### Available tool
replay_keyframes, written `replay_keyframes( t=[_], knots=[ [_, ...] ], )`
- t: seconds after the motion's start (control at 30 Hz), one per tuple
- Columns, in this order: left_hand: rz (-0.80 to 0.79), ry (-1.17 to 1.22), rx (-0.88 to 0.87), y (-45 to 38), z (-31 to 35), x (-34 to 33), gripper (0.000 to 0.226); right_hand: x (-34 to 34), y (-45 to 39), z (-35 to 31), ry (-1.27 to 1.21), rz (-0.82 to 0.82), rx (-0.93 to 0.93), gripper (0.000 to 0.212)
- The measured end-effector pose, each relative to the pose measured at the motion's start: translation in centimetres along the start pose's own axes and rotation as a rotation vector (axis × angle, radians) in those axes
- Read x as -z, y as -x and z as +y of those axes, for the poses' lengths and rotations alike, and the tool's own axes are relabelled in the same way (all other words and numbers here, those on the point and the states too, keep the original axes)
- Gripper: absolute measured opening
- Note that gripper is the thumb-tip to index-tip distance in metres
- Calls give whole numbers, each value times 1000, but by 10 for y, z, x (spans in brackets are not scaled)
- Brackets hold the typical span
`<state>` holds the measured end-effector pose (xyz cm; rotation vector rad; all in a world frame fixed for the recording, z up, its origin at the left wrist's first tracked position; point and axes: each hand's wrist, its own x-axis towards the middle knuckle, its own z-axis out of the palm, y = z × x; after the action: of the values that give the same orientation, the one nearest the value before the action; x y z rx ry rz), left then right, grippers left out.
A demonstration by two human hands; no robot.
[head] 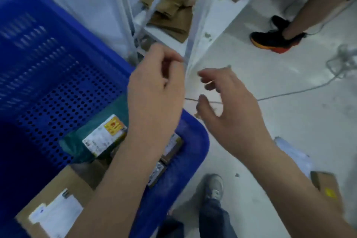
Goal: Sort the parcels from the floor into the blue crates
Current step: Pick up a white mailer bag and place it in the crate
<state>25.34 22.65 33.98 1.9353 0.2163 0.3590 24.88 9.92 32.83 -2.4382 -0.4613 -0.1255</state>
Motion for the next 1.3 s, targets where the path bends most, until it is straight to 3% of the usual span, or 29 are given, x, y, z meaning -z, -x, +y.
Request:
replay_keyframes(
  t=[0.1,0.2,0.33,0.43,0.63,0.8,0.97,1.3],
  knots=[
    [-368,-134,-91,24,21,-83,12,20,44,86,3,55,-442,41],
    [-741,-360,-78,66,1,-168,18,24,108,174,74,-108,-806,45],
    [-1168,-683,56,138,-59,-255,34,23,212,265,98,-389,-1038,51],
    [-1367,-861,142,193,-88,-307,43,27,289,321,-40,-472,-1214,54],
    [-1530,-1086,211,264,-110,-387,44,55,415,397,-247,-462,-1578,46],
    [-1551,-1215,103,282,-113,-447,43,78,472,450,-324,-336,-1730,39],
    [-1560,-1207,-90,285,-121,-508,41,76,481,492,-363,-283,-1750,36],
    [-1595,-1197,-68,305,-161,-623,35,31,435,581,-375,-253,-1686,32]
  ],
)
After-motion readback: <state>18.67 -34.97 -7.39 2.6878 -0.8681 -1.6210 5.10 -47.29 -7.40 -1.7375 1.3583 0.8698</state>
